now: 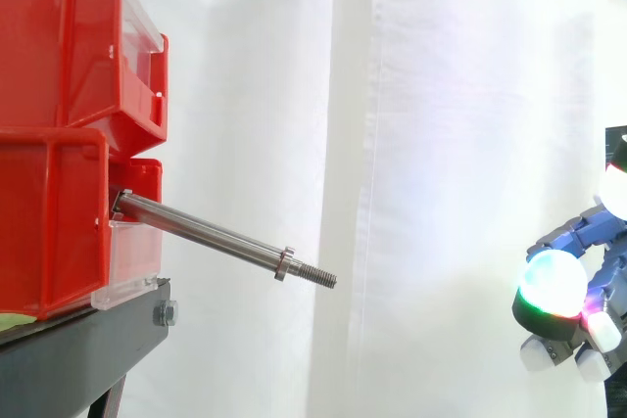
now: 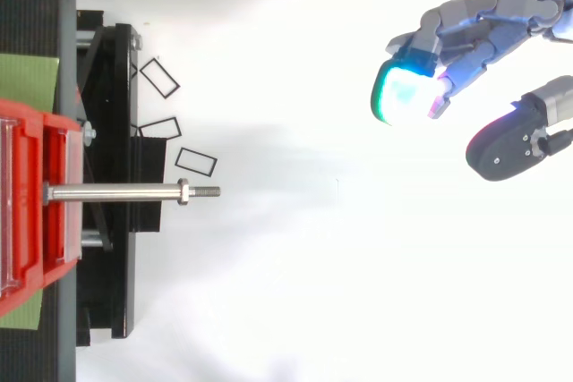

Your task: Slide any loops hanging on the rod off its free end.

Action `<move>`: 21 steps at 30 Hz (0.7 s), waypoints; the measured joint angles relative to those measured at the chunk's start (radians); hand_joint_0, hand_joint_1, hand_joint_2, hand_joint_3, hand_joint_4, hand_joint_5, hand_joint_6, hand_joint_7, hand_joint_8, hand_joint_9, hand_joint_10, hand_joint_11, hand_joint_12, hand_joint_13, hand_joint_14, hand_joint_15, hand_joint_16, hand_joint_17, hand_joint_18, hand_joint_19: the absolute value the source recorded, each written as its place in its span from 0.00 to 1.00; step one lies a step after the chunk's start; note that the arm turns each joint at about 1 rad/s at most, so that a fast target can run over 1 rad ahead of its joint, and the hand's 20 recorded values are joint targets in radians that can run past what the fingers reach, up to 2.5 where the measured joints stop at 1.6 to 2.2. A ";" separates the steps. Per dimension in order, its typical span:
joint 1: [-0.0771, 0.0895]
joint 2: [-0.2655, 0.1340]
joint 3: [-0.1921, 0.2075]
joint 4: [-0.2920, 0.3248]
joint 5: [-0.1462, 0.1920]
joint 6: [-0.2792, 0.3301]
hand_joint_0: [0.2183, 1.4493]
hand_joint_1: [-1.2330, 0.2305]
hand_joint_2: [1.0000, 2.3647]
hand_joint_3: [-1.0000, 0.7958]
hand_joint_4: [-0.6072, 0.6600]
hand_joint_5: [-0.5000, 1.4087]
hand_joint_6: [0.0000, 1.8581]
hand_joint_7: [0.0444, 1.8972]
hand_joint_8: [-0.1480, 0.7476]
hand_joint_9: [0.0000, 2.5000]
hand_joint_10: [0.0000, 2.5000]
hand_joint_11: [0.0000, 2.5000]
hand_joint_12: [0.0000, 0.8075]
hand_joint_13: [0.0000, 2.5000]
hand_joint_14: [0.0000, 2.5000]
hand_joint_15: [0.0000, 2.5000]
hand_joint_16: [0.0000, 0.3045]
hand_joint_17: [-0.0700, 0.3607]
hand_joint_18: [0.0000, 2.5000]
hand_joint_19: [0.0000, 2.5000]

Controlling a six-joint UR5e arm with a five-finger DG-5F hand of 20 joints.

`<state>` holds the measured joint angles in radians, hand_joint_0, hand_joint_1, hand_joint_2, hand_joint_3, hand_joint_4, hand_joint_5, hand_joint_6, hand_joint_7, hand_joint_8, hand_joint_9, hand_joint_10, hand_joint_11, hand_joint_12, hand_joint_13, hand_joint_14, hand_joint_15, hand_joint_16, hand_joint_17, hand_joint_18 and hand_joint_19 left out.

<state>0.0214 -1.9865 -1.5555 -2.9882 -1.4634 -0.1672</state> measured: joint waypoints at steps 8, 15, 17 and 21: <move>0.000 0.000 0.000 0.000 0.000 0.000 0.28 0.42 0.00 0.29 0.70 0.17 0.27 0.49 0.48 0.28 0.00 0.10 0.33 0.10 0.00 0.00 0.12 0.36 0.10 0.10; 0.000 0.000 0.000 0.000 0.000 0.000 0.28 0.42 0.00 0.29 0.70 0.17 0.27 0.49 0.48 0.29 0.00 0.10 0.29 0.09 0.00 0.00 0.11 0.33 0.09 0.11; 0.000 0.000 0.000 0.000 0.000 0.000 0.28 0.42 0.00 0.29 0.70 0.17 0.27 0.49 0.48 0.29 0.00 0.10 0.28 0.09 0.00 0.00 0.10 0.33 0.09 0.11; 0.000 0.000 0.000 0.000 0.000 0.000 0.28 0.42 0.00 0.29 0.70 0.17 0.27 0.49 0.48 0.29 0.00 0.10 0.28 0.09 0.00 0.00 0.10 0.33 0.08 0.10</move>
<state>0.0214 -1.9865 -1.5556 -2.9882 -1.4634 -0.1673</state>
